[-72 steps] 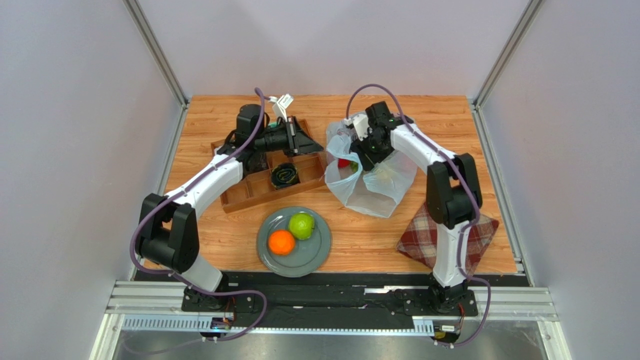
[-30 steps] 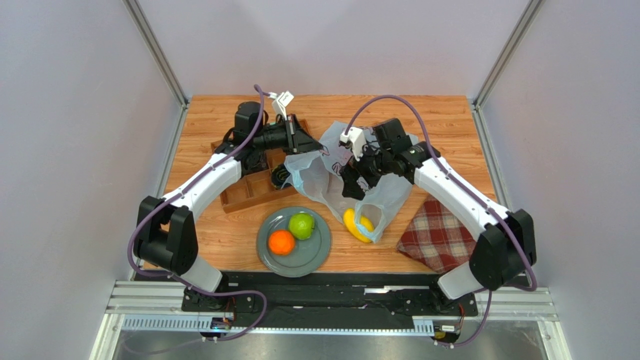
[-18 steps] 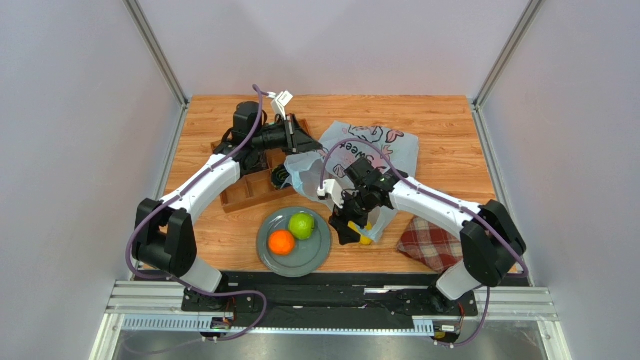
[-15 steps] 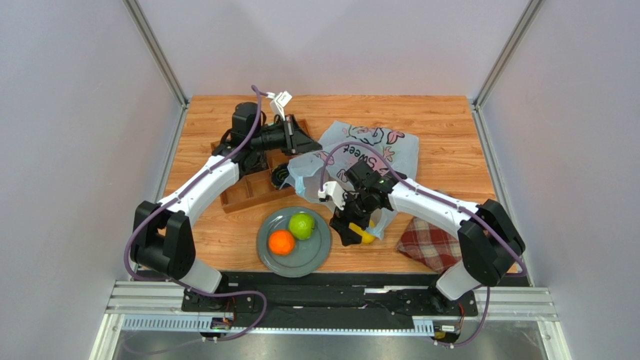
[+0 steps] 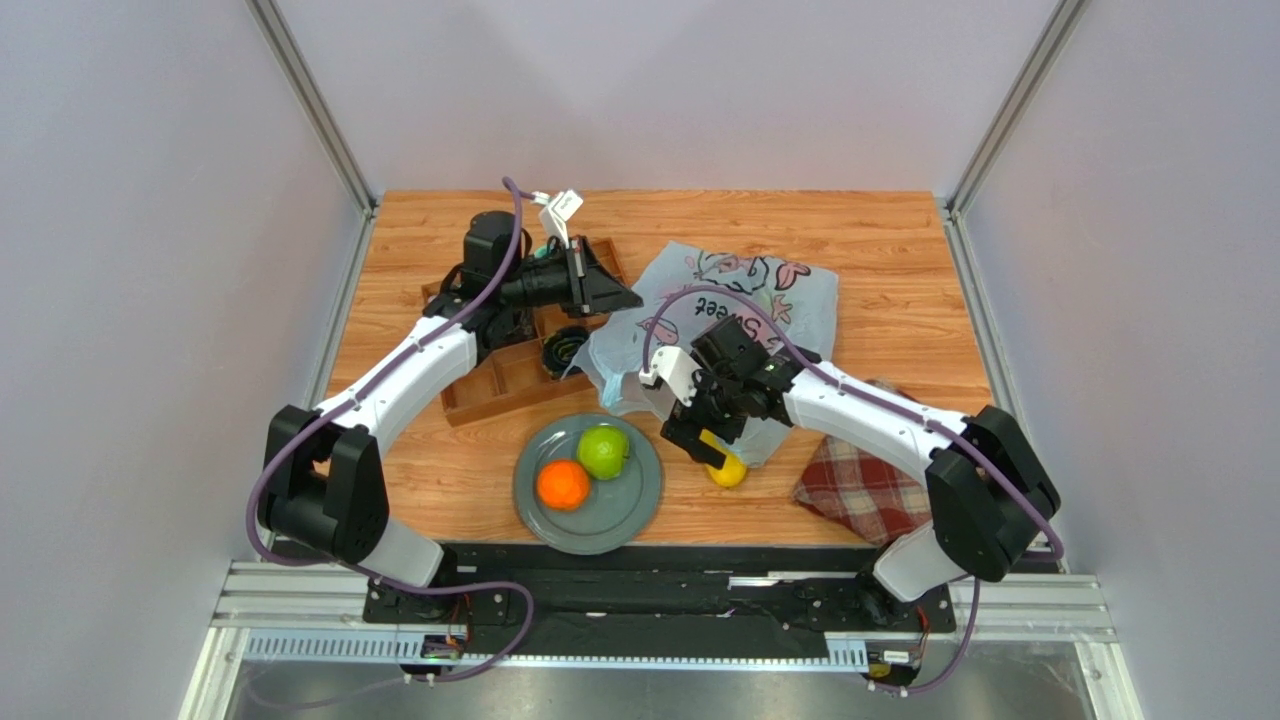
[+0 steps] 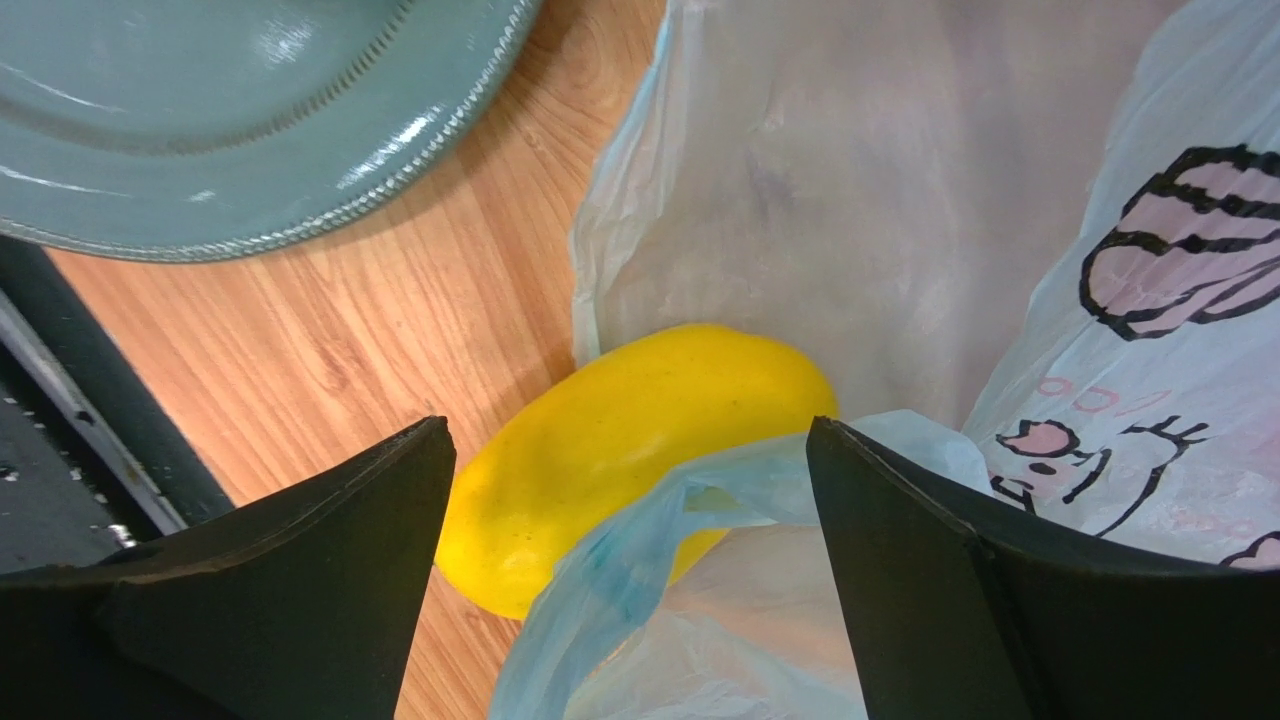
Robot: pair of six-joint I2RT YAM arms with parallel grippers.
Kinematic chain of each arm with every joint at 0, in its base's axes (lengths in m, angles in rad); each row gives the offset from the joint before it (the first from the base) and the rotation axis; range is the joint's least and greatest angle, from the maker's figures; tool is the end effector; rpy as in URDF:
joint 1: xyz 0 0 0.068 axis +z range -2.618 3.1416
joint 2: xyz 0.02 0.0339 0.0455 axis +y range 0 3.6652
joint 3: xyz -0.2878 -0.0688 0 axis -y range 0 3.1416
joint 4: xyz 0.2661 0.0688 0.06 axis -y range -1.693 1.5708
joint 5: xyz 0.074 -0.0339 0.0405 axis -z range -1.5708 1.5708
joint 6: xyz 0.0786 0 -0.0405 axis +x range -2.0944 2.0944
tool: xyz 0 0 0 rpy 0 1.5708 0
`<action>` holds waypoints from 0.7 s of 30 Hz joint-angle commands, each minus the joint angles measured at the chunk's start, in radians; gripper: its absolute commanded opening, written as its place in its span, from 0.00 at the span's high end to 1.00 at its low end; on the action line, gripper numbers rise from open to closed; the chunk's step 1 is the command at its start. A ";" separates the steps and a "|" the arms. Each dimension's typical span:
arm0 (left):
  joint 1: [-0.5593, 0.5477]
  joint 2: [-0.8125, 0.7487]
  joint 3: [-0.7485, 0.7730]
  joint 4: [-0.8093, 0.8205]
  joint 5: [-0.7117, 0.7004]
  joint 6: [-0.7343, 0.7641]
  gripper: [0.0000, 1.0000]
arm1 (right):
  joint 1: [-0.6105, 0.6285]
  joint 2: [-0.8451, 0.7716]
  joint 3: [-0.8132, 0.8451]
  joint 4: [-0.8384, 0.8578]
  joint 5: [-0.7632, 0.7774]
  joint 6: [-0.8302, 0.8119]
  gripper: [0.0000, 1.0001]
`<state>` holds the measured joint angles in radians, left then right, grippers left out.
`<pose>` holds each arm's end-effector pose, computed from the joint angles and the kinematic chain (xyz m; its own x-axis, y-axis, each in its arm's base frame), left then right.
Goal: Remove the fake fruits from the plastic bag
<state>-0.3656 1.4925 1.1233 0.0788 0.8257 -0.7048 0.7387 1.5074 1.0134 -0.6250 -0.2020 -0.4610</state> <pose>0.3429 -0.1931 0.3239 -0.7869 -0.1692 -0.5935 0.5124 0.3569 -0.7811 0.2337 0.2341 0.1915 -0.2735 -0.8385 -0.4713 -0.9447 0.3264 -0.0326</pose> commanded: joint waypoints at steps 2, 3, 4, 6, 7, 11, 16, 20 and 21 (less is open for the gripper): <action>-0.003 -0.035 0.000 0.027 0.000 0.010 1.00 | 0.005 0.034 -0.032 0.051 0.091 -0.018 0.06; -0.003 -0.035 0.000 0.027 0.000 0.010 1.00 | 0.004 0.037 -0.035 0.054 0.101 -0.018 0.05; -0.001 -0.035 -0.002 0.027 0.000 0.010 1.00 | 0.004 0.040 -0.042 0.059 0.110 -0.016 0.05; -0.003 -0.032 -0.003 0.027 -0.002 0.010 1.00 | -0.004 0.045 -0.050 0.062 0.136 -0.004 0.05; -0.001 -0.034 -0.002 0.029 -0.002 0.008 1.00 | -0.009 0.050 -0.052 0.061 0.136 0.001 0.05; -0.001 -0.031 -0.002 0.030 0.000 0.005 1.00 | -0.016 0.054 -0.041 0.056 0.113 0.007 0.14; 0.001 -0.023 0.001 0.032 0.006 -0.004 1.00 | -0.016 0.066 0.019 0.033 0.064 -0.031 0.35; 0.005 -0.023 0.004 0.033 0.009 -0.012 1.00 | -0.016 0.083 0.132 -0.037 -0.028 -0.038 0.61; 0.007 -0.024 0.004 0.033 0.007 -0.015 1.00 | -0.016 0.083 0.186 -0.074 -0.060 -0.030 0.63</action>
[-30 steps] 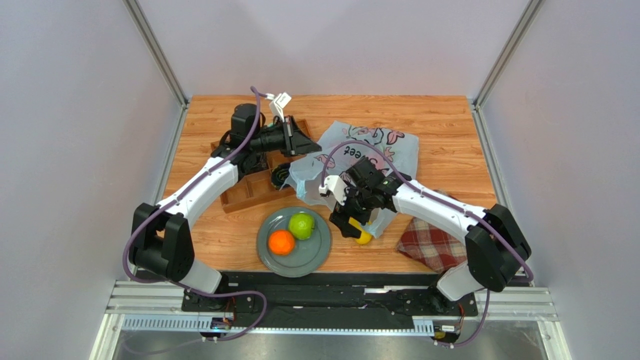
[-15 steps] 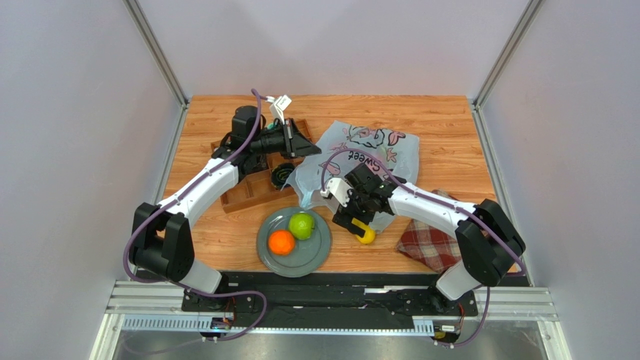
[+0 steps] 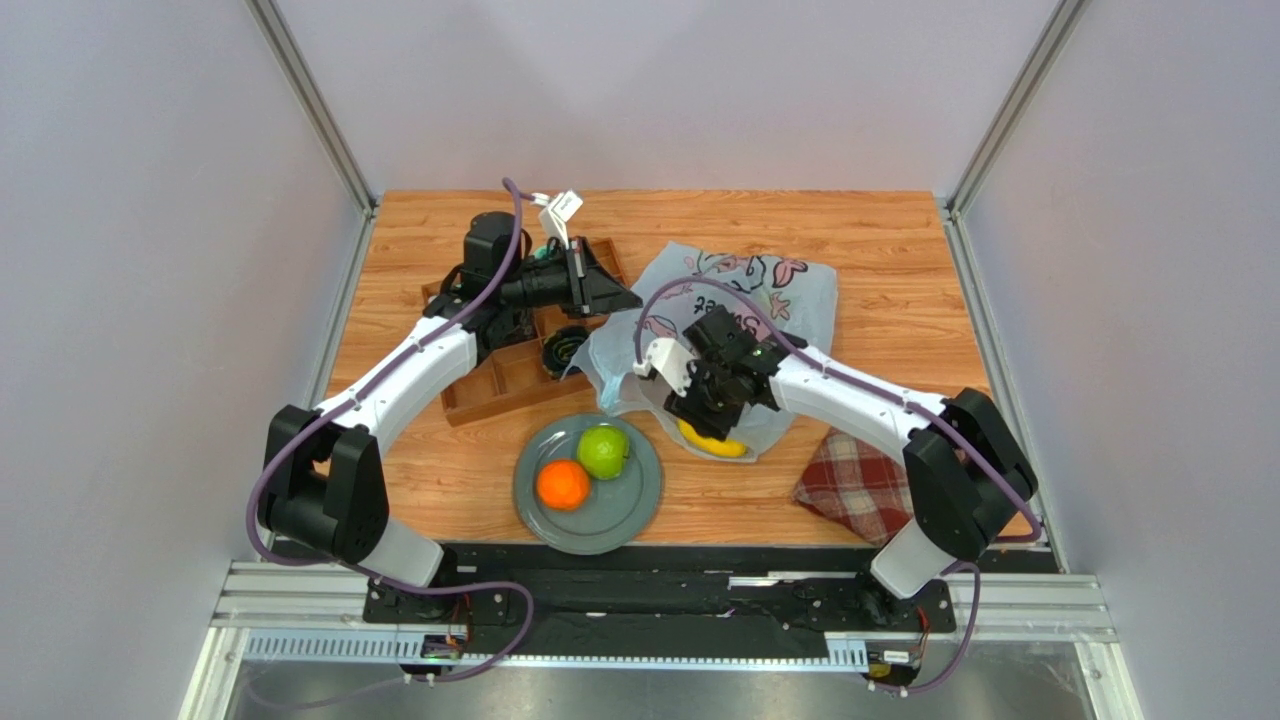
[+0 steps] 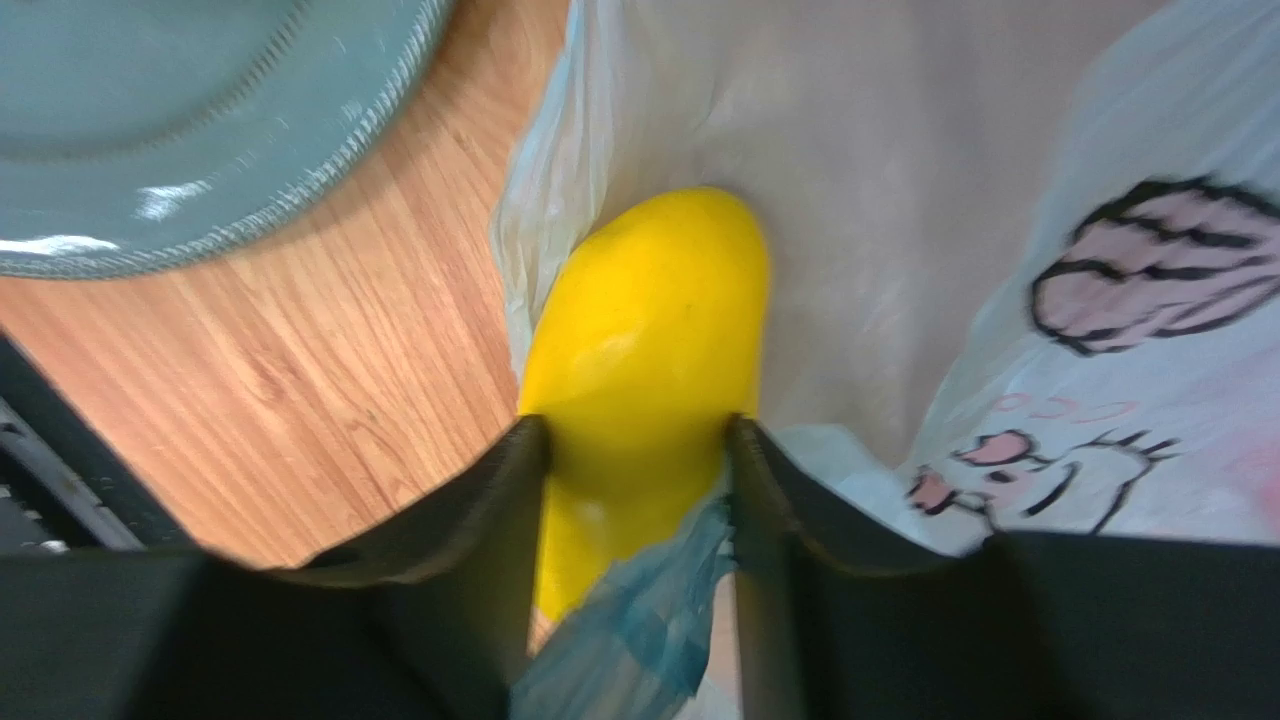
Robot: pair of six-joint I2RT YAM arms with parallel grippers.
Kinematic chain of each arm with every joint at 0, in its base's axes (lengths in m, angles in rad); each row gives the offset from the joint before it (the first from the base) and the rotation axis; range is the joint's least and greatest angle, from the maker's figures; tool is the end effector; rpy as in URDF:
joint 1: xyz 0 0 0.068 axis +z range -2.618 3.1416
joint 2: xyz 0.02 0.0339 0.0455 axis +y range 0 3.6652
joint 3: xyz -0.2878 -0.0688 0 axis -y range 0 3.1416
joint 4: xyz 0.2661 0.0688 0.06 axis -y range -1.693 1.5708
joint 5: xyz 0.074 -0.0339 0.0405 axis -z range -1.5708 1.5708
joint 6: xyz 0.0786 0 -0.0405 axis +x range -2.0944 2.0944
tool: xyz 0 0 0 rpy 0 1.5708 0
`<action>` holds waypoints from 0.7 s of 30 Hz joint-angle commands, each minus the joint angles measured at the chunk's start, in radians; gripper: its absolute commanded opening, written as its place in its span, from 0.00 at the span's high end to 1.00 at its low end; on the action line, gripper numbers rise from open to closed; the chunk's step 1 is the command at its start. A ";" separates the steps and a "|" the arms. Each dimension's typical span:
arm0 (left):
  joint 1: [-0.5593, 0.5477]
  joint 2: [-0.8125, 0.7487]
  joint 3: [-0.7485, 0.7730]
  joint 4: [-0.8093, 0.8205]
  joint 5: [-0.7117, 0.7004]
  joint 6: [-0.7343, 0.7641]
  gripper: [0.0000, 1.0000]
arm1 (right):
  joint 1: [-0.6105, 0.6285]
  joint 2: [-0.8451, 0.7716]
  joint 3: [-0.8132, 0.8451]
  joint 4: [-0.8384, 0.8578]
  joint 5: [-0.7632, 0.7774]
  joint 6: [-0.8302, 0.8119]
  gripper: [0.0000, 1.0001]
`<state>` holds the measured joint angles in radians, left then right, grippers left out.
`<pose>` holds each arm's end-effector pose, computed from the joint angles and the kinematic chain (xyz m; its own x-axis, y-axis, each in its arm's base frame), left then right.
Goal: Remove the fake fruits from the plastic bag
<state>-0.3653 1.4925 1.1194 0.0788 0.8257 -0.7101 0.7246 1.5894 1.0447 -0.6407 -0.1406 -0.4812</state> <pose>0.3427 -0.1929 0.3224 -0.7917 -0.1705 -0.5867 0.5053 0.3572 -0.7856 0.2481 0.2343 0.1740 -0.2930 -0.8714 -0.3933 -0.9379 0.3419 -0.0589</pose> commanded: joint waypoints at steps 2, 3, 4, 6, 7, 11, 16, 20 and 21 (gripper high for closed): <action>0.012 -0.028 0.010 0.033 0.009 -0.011 1.00 | -0.002 0.000 0.204 -0.083 -0.228 0.004 0.63; 0.015 -0.026 0.013 0.035 0.010 -0.009 1.00 | -0.002 -0.002 0.219 -0.094 -0.264 0.012 0.62; 0.022 -0.025 0.016 0.036 0.013 -0.008 1.00 | -0.001 0.000 0.253 -0.094 -0.299 0.033 0.62; 0.032 -0.014 0.039 0.029 0.021 -0.006 1.00 | 0.006 0.006 0.277 -0.086 -0.384 0.059 0.61; 0.043 -0.009 0.046 0.027 0.024 -0.008 1.00 | 0.012 0.015 0.291 -0.083 -0.398 0.070 0.61; 0.063 0.003 0.079 0.024 0.027 -0.014 1.00 | 0.070 0.037 0.285 -0.086 -0.315 0.062 0.47; 0.069 -0.014 0.071 0.024 0.024 -0.015 1.00 | 0.068 -0.024 0.281 -0.073 -0.200 0.124 0.22; 0.071 -0.025 0.057 0.030 0.021 -0.018 1.00 | 0.072 -0.078 0.360 -0.094 -0.269 0.135 0.00; 0.071 -0.026 0.053 0.035 0.020 -0.022 1.00 | 0.072 -0.074 0.367 -0.097 -0.304 0.141 0.00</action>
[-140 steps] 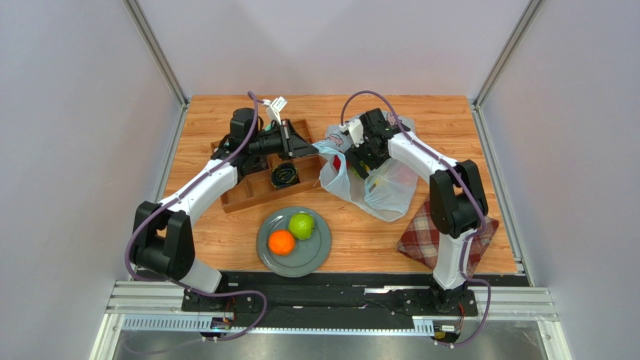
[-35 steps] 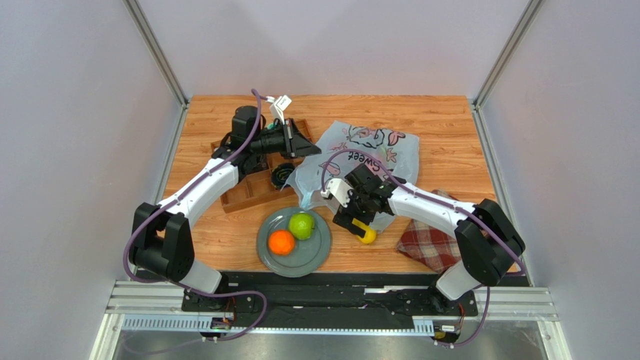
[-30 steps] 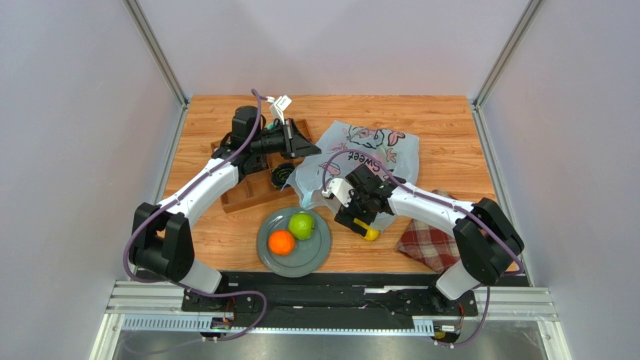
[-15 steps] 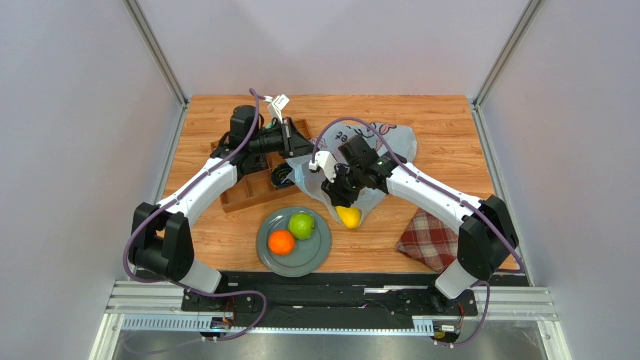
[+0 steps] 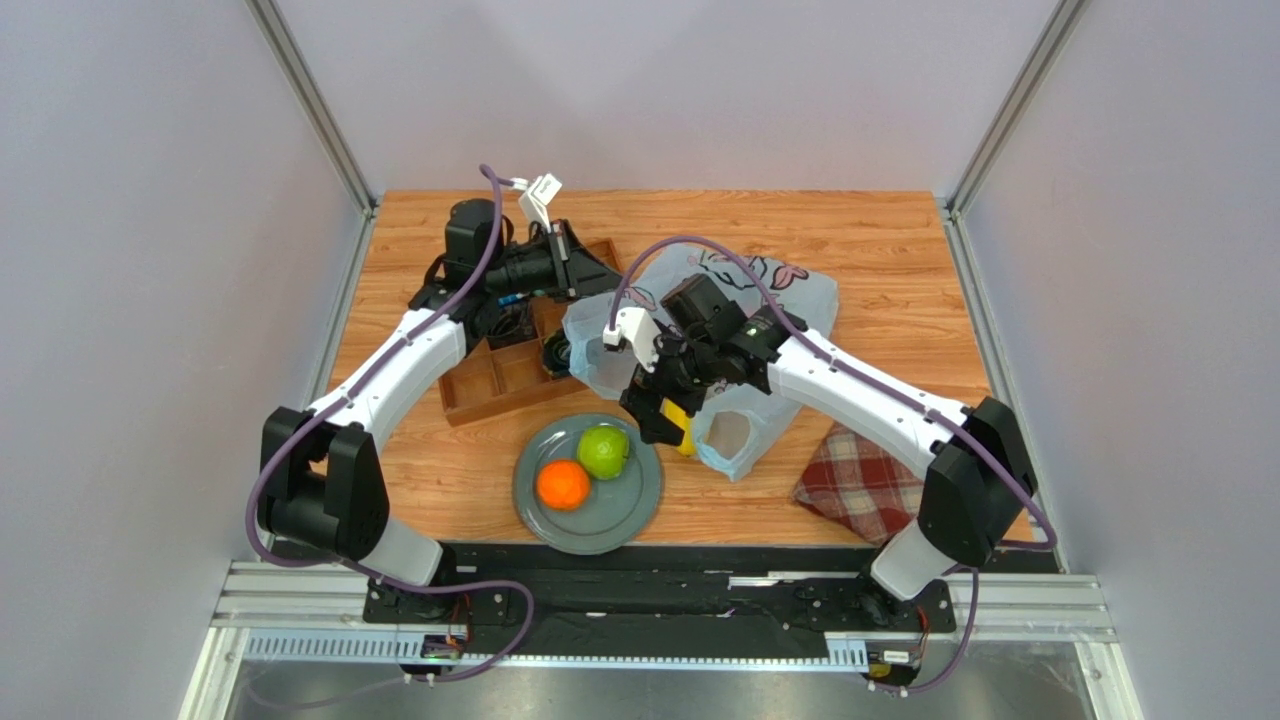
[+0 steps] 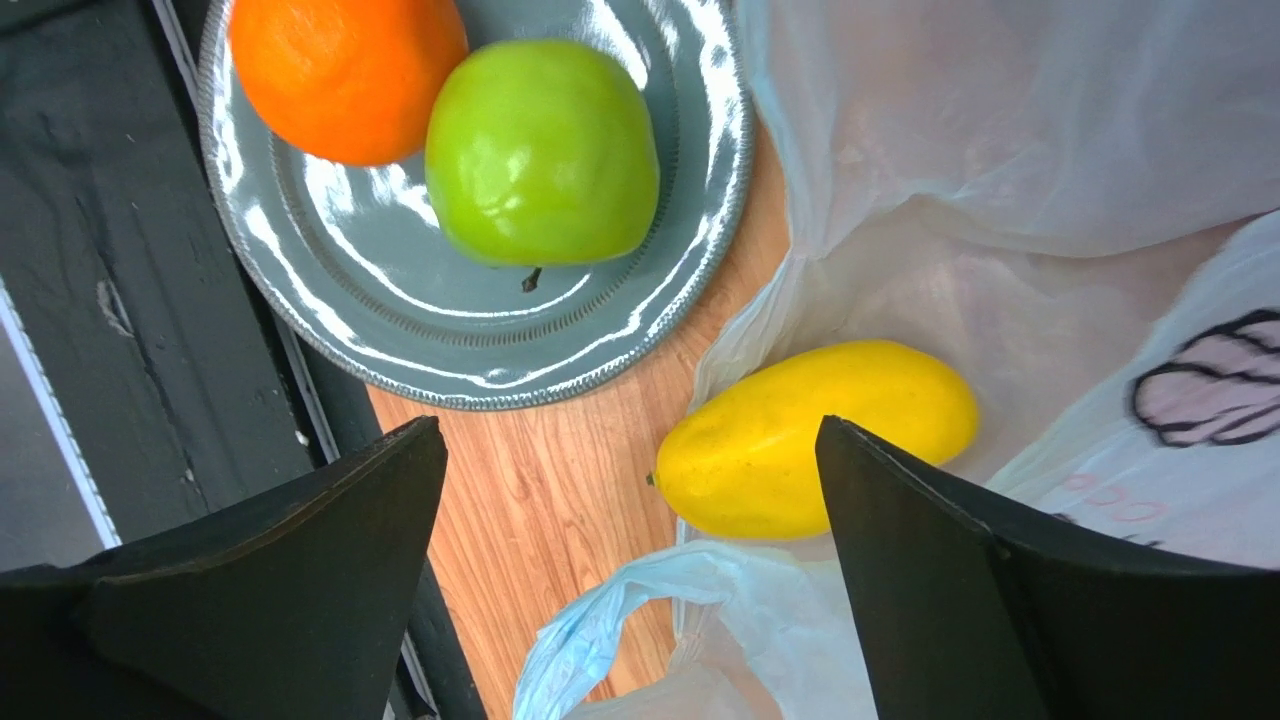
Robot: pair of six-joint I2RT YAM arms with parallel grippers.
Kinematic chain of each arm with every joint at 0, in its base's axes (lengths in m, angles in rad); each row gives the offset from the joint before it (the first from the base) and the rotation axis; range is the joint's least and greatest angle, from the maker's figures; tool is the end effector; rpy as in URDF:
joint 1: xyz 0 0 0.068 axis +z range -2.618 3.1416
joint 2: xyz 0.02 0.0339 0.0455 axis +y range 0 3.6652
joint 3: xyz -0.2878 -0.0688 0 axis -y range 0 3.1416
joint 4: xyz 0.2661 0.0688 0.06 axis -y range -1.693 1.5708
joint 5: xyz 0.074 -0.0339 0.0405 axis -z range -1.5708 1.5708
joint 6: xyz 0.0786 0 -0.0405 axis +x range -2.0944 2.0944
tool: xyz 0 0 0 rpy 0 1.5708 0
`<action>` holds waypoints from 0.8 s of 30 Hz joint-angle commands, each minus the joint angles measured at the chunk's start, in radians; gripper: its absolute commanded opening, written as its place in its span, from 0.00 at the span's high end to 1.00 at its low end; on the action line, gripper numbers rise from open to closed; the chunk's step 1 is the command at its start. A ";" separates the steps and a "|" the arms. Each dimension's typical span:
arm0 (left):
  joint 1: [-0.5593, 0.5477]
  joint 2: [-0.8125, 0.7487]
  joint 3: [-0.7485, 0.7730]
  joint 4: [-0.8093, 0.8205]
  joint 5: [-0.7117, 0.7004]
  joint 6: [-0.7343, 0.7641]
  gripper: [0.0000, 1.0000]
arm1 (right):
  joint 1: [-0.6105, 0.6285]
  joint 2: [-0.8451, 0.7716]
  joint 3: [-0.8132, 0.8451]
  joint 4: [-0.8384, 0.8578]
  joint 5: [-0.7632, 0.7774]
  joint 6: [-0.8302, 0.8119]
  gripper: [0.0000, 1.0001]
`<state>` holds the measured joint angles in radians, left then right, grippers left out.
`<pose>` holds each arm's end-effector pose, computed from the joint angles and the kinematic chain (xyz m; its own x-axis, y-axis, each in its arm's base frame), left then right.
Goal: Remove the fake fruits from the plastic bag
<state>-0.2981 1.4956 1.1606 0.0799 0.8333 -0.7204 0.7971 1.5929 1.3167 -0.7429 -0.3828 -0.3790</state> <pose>0.3578 -0.1708 0.3377 -0.7632 -0.2296 -0.6040 0.5038 0.3739 -0.7787 0.2416 0.2893 0.2613 -0.2568 -0.7540 -0.6046 -0.9638 0.2467 0.1016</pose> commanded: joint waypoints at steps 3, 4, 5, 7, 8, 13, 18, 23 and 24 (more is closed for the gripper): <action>0.004 -0.028 0.007 0.043 0.007 -0.019 1.00 | 0.010 0.002 0.093 0.026 -0.085 0.121 0.08; 0.004 -0.031 0.008 0.043 0.009 -0.020 1.00 | 0.008 0.016 0.075 0.049 -0.062 0.129 0.15; 0.004 -0.034 0.010 0.043 0.010 -0.020 1.00 | 0.008 0.044 0.056 0.094 -0.041 0.130 0.23; 0.004 -0.047 0.013 0.028 0.009 -0.014 1.00 | 0.004 0.079 0.044 0.097 0.028 0.124 0.47; 0.004 -0.054 0.013 0.021 0.007 -0.010 1.00 | -0.001 0.097 0.045 0.096 0.057 0.123 0.58; 0.007 -0.103 -0.004 -0.009 -0.006 0.025 1.00 | -0.058 0.153 0.056 0.100 0.186 0.186 0.56; 0.016 -0.138 -0.058 -0.002 -0.020 0.029 1.00 | -0.087 0.182 0.023 0.111 0.220 0.206 0.55; 0.020 -0.150 -0.076 0.000 -0.020 0.029 1.00 | -0.095 0.187 -0.023 0.103 0.229 0.250 0.29; 0.020 -0.150 -0.076 0.001 -0.020 0.027 1.00 | -0.095 0.185 -0.031 0.103 0.234 0.261 0.25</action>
<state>-0.2806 1.3750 1.0931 0.0628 0.8047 -0.7086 0.7021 1.7725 1.3155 -0.6655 -0.1825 -0.1764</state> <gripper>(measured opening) 0.007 0.636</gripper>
